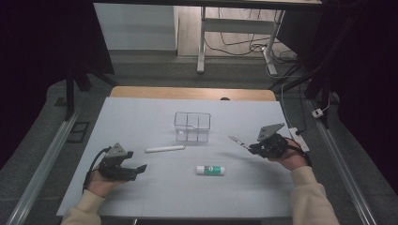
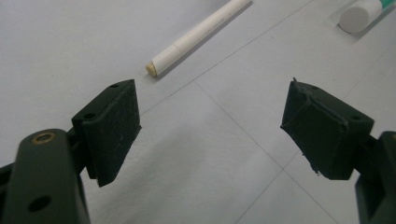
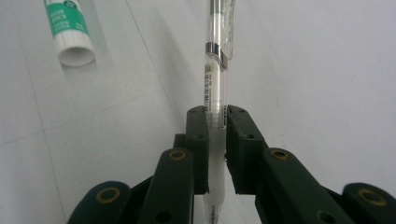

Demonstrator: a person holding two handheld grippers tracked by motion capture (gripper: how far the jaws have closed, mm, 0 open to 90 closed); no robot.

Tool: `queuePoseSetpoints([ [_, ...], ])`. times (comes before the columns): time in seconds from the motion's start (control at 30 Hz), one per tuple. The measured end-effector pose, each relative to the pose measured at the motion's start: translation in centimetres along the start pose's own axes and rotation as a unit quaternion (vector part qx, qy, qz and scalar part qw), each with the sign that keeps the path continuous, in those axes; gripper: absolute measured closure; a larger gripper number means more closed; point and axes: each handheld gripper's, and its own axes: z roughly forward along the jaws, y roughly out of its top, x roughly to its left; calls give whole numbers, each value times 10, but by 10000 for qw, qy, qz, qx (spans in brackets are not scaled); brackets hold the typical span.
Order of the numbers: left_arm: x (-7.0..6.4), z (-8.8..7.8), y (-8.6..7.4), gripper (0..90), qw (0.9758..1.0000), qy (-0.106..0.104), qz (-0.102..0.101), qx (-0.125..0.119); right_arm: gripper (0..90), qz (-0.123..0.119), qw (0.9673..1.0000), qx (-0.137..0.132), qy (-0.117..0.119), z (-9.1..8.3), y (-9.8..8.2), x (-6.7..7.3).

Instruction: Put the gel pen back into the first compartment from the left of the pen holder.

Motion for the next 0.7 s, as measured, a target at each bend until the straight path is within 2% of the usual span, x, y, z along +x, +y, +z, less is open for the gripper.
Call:
queuePoseSetpoints([
  [0.3,-2,0,2,197,10000,57,14,-11,789,39,9997,-203,-110,-1,11,16],
  [0.57,-2,-2,2,199,10000,77,49,-34,789,-10,9996,-283,-36,4,18,22],
  [0.7,-4,-2,3,199,9999,107,96,-19,790,-87,9997,-235,-12,7,20,27],
])
